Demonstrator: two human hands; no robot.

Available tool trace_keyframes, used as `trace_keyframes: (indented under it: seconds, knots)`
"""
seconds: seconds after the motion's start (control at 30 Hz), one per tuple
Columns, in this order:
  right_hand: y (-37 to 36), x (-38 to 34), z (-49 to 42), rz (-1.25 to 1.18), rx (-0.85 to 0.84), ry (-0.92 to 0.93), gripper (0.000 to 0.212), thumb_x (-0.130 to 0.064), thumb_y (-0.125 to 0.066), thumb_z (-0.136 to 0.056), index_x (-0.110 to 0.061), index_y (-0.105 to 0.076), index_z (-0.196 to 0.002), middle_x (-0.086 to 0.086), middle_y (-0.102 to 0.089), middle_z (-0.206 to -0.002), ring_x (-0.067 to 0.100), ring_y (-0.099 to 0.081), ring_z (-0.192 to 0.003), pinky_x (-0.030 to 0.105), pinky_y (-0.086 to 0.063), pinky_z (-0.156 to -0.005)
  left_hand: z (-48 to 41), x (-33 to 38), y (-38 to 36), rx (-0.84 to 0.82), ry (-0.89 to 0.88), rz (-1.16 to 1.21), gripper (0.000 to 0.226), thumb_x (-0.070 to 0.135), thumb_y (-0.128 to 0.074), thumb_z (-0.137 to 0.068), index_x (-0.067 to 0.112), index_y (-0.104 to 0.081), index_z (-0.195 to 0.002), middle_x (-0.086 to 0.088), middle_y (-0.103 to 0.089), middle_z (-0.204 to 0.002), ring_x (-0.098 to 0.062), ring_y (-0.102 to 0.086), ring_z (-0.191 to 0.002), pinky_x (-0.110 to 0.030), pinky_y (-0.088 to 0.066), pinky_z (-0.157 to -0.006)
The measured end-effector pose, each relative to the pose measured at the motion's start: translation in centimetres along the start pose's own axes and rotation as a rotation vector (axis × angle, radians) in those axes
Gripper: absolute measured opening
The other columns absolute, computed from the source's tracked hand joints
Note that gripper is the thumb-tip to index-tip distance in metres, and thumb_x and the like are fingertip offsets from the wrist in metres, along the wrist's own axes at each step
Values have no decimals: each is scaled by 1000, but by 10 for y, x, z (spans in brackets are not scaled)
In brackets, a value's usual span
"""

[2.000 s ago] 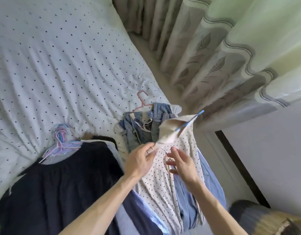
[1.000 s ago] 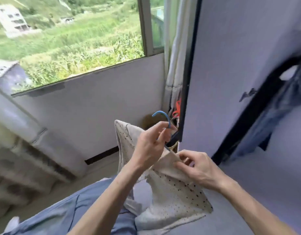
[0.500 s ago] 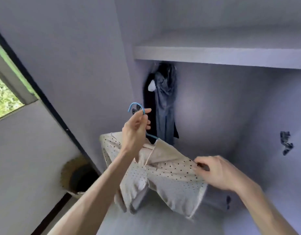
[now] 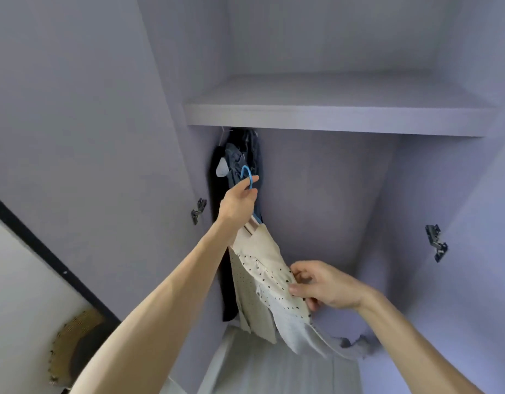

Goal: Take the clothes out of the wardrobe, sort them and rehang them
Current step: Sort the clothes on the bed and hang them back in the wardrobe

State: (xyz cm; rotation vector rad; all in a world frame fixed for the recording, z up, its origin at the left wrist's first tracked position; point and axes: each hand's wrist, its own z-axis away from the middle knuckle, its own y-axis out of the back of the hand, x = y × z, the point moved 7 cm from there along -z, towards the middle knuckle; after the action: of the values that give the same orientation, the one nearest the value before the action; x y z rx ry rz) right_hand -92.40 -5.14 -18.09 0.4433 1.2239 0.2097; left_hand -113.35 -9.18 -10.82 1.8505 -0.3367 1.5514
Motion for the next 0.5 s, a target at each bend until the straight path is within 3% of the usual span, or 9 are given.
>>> trace_keyframes:
  seconds: [0.1, 0.2, 0.27, 0.33, 0.5]
  knots:
    - [0, -3, -12, -58, 58, 13, 7, -19, -63, -97, -12, -61, -99, -4, -67, -80, 15, -56, -56, 29, -41, -59, -13, -2, 9, -151, -14, -279, 49, 28, -52, -100, 30, -44, -149, 0, -58, -137, -21, -57, -119, -27, -40, -104]
    - [-1, -3, -24, -92, 89, 9, 7, -12, -60, -97, -7, -61, -102, -4, -65, -76, 14, -54, -55, 28, -42, -57, -21, -10, 36, -150, -103, -661, 53, 36, -51, -100, 28, -39, -152, -6, -26, -162, -23, -25, -149, -32, -21, -116]
    - [1, -3, -35, -128, 105, 0, 8, -10, -58, -98, -5, -61, -103, -4, -65, -75, 14, -53, -55, 26, -42, -55, -30, -16, 57, -105, -164, -991, 56, 40, -46, -100, 30, -32, -154, -7, -9, -166, -23, -2, -154, -49, -8, -122]
    - [5, -5, -46, -145, 136, -9, 10, -8, -57, -98, -3, -61, -105, -1, -64, -76, 15, -52, -54, 25, -41, -53, -43, -18, 79, -27, -229, -1284, 58, 39, -44, -100, 28, -28, -154, -8, 5, -166, -24, 10, -153, -57, 1, -120]
    - [25, -19, -84, -147, 237, -11, 13, -12, -57, -98, -5, -62, -106, 5, -63, -73, 13, -52, -56, 26, -43, -55, -71, -10, 128, 188, -364, -1673, 67, 40, -44, -96, 25, -21, -157, -9, 18, -165, -28, 14, -153, -62, 12, -116]
